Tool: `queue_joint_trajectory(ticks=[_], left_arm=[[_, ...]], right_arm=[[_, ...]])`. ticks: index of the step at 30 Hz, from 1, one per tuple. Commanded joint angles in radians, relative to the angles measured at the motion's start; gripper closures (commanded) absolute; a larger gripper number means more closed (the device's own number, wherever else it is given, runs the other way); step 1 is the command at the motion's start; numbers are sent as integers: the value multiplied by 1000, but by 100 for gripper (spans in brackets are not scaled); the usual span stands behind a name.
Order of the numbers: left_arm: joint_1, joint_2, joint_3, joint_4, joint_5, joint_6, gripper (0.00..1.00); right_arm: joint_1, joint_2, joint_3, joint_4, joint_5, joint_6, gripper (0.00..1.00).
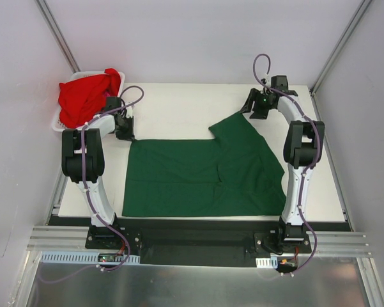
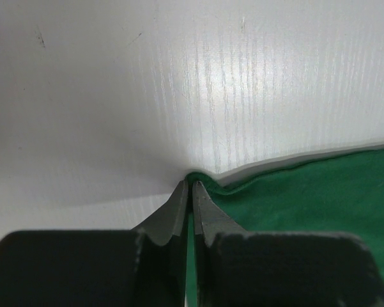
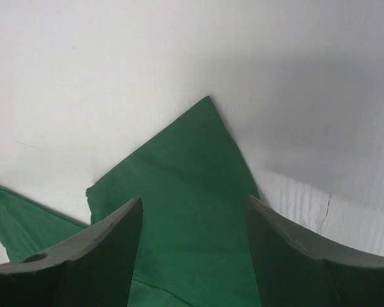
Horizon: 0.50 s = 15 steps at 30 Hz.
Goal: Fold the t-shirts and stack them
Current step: Fold the tshirt
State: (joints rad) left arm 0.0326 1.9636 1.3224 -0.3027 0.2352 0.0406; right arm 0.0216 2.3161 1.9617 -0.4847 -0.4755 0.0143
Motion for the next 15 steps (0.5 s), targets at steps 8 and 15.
queue_joint_trajectory(ticks=[8,15], left_arm=[[-26,-20,15,-30,19,-10,100],[-28,-20,17,-29,18,-8,100]], right_arm=[[-8,109,224,-146,-71,-157,32],[-8,146,259,-163,-141,-188,32]])
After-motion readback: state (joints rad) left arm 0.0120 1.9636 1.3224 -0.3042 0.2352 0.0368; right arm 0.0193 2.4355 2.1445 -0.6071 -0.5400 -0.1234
